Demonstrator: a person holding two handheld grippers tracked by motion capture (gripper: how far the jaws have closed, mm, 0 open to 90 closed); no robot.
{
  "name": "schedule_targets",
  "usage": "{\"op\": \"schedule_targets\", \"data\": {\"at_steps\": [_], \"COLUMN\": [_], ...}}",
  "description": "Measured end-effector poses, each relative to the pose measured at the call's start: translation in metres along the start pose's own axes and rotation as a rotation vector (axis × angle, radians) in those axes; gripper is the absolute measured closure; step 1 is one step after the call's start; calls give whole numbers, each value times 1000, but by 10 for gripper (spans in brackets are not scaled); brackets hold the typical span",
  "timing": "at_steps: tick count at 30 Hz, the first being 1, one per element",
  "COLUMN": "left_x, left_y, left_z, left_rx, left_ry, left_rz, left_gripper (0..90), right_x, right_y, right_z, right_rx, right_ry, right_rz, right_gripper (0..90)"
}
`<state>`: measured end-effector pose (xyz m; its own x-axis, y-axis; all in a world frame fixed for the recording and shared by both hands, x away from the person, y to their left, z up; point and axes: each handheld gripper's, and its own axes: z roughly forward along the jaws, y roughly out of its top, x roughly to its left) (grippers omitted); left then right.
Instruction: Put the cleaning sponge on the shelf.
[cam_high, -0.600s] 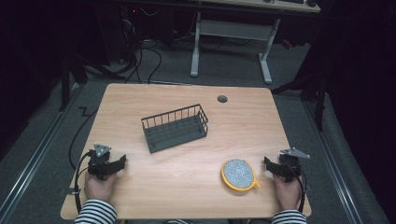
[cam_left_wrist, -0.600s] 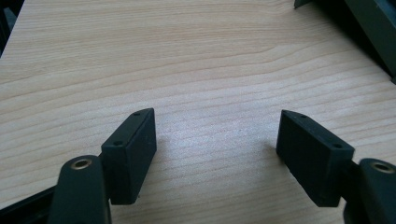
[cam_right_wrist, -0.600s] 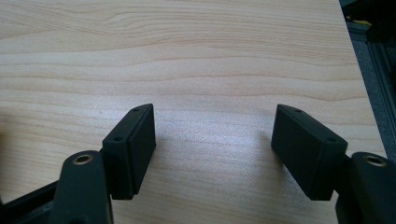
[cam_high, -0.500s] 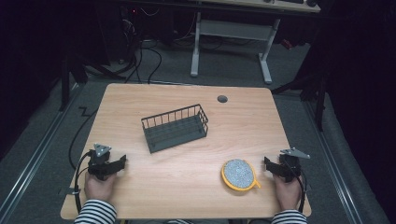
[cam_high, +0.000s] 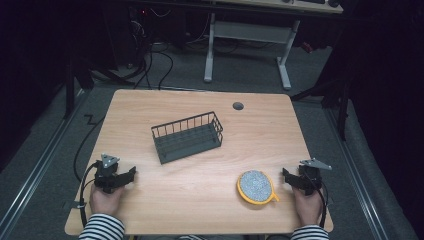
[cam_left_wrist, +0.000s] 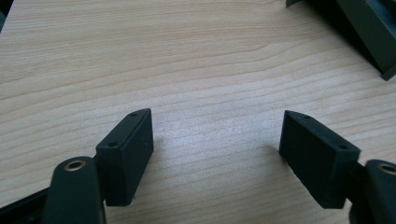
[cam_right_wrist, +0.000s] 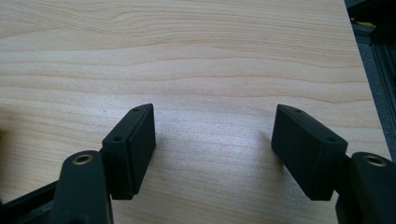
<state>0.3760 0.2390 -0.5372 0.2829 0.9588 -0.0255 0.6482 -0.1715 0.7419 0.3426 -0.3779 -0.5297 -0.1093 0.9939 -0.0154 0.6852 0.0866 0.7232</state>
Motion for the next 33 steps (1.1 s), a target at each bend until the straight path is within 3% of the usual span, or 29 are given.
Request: {"op": "schedule_targets", "data": {"at_steps": [9,12,21,26,31,33], "left_x": [2,1,-6,-12,-16,-19], "left_y": [0,1,9,22,40,47], "left_z": [-2,-3,-11,-18,-22,-24], "left_rx": [-9,-2,-8,-11,-32,-34], "left_ry": [-27,-71,-127,-158,-211,-230], "left_rz": [-38,-52,-49,-30,-58,-52], "left_gripper": [296,292,293,293,291,288], "right_x": [1,1,1,1,2,2], "right_y": [0,0,-1,-1,-1,-1], "right_z": [0,0,-1,-1,-1,-1], "right_rx": [2,-1,-2,-1,3,3], "right_ry": [0,-1,-1,0,-1,0], "right_rz": [-1,-9,-4,-3,-3,-3], "right_gripper": [306,306,305,305,305,305]}}
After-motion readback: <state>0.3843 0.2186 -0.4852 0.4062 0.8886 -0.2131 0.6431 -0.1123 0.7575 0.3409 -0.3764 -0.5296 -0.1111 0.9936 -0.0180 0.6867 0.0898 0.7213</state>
